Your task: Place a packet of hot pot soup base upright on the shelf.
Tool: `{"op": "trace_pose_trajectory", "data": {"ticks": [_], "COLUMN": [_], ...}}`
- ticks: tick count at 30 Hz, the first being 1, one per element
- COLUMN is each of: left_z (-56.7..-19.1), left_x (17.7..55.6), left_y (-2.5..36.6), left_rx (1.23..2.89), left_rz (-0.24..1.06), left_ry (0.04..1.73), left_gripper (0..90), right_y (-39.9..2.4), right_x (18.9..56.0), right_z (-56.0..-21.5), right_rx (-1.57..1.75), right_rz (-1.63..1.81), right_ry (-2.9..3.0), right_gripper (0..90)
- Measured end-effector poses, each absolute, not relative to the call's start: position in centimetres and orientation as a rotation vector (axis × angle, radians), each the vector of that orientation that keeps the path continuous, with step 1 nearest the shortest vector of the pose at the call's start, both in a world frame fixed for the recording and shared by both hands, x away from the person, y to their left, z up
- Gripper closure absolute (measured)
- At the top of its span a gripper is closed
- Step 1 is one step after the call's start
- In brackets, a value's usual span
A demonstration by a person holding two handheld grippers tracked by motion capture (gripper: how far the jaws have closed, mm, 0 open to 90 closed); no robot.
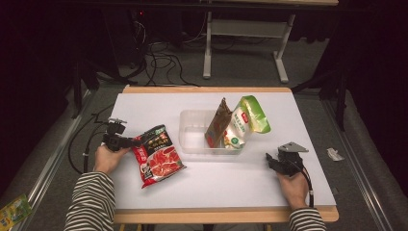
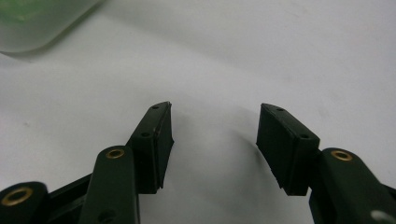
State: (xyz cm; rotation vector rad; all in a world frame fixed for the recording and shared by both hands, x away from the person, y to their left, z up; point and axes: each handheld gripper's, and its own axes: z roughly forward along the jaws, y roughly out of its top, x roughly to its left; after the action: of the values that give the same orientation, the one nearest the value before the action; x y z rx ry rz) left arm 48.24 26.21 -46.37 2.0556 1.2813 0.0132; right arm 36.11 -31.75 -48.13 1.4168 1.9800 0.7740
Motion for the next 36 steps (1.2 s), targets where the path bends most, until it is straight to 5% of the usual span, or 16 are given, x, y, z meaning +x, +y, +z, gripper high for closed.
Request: {"op": "trace_pose_trajectory", "data": {"ticks": [13,36], "left_z": [-44.3,-35.8], "left_x": [46.1,40.0], "left_y": [26.4,23.6], "left_rx": [2.132,2.108], "left_rz": [0.001,0.152], "left_ry": [1.209,1.123], "left_gripper": [84.2,85.6], "right_y": [-31.8,-31.8], "right_x": [36.2,36.1], "right_z": [-48.1,-48.1], "right_rx": [1.429,1.427], "right_rz": [0.781,0.781], "right_ry": [1.983,1.974], "right_gripper": [45.7,45.6]}}
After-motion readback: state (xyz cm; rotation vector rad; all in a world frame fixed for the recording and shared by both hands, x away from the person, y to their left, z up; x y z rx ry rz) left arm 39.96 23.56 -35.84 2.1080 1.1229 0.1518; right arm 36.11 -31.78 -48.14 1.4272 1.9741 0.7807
